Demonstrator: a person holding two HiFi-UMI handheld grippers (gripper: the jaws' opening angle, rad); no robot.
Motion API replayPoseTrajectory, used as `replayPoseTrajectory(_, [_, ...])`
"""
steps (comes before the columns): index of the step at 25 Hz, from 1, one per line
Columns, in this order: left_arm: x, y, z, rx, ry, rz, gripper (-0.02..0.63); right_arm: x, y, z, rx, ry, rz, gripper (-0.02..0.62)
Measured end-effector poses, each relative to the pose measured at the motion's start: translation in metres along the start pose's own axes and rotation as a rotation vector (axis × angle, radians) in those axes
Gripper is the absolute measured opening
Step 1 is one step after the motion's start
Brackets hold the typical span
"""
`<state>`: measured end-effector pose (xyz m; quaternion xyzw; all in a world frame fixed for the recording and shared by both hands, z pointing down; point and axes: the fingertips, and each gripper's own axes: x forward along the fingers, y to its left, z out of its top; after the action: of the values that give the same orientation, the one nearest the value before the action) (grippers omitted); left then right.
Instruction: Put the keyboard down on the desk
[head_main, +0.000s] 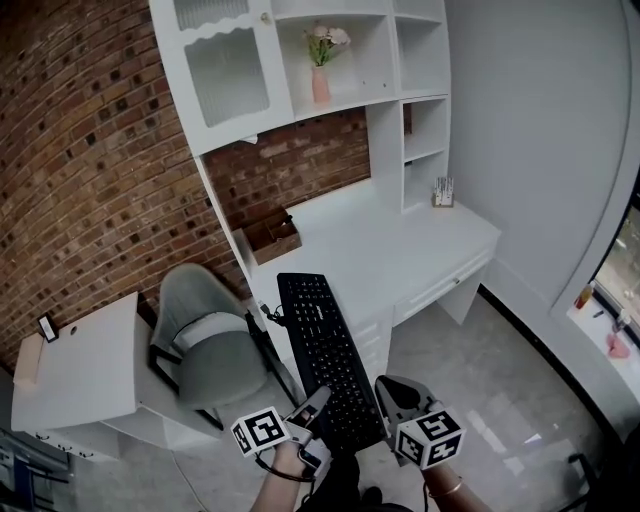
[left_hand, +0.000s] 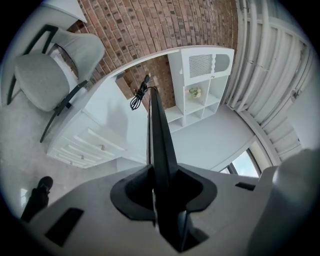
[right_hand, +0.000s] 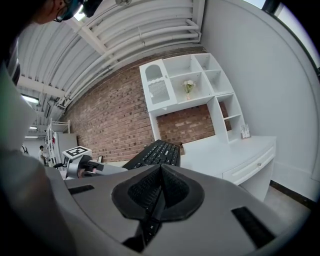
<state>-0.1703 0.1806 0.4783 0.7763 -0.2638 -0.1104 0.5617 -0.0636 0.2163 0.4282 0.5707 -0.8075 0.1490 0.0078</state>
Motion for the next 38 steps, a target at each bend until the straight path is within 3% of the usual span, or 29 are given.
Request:
replayPoseTrajectory(8, [0.079,0.023,0.051,-0.023,0.027,-0.011,0.11,0.061,-0.066,0.021,-0.001,-0.003,-0.058,0.006])
replayPoseTrajectory(20, [0.208,0.057,0.156,-0.049,0.094,-0.035,0.11,0.208,-0.141,0.059,0.005,0.025,-0.095,0.006])
replayPoseTrajectory(28, [0.258,0.079,0.208,-0.062,0.098,-0.03,0.11,0.267,-0.173,0.07,0.001,0.05,-0.128,0.006])
replayPoseTrajectory(38, [0.303,0.1,0.24,-0.072,0.073,0.002,0.11,0.312,-0.213,0.077,0.021,0.076,-0.115,0.006])
